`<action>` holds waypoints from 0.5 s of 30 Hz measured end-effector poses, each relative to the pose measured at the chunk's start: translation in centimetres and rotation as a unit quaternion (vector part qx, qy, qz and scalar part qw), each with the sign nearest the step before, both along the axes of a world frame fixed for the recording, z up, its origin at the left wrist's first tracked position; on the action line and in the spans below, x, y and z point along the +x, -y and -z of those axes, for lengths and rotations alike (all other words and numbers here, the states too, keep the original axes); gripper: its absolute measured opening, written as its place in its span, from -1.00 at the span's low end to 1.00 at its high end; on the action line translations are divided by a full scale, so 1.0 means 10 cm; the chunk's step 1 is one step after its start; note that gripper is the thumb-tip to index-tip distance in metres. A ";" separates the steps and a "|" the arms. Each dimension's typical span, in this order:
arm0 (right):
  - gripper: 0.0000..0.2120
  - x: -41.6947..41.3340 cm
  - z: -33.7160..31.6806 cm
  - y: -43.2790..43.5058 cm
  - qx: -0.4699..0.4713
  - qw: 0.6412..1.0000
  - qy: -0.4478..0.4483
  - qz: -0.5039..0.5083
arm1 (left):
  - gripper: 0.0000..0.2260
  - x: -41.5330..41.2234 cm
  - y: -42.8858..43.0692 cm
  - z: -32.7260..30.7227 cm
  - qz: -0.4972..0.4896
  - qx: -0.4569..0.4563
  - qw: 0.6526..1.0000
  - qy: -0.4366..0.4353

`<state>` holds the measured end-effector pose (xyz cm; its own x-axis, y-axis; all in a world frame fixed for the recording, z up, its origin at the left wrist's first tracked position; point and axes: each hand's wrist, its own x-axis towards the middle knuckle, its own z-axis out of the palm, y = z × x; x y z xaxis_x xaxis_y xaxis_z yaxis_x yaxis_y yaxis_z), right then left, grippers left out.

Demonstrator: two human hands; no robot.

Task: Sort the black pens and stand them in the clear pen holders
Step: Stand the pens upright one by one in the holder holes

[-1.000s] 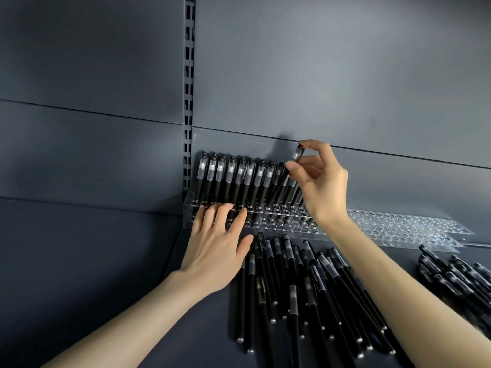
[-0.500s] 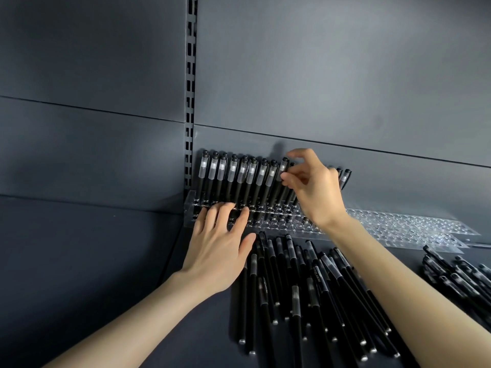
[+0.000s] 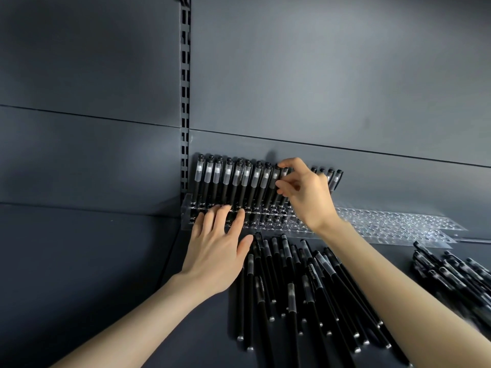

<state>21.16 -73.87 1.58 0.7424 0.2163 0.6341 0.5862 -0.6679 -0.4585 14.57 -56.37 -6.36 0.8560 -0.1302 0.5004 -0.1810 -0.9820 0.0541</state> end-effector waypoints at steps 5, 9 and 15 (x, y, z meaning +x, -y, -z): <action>-0.67 -0.04 0.04 0.01 0.000 1.000 0.003 0.007 | -0.56 -0.05 0.02 -0.06 0.013 -0.041 0.999 -0.017; -0.71 -0.15 0.08 0.08 0.010 1.000 -0.002 0.005 | -0.75 -0.12 0.03 -0.11 0.025 -0.081 0.996 -0.005; -0.78 -0.47 0.21 0.29 -0.007 0.999 -0.030 -0.024 | -0.61 -0.48 0.20 -0.26 -0.023 -0.087 0.991 -0.101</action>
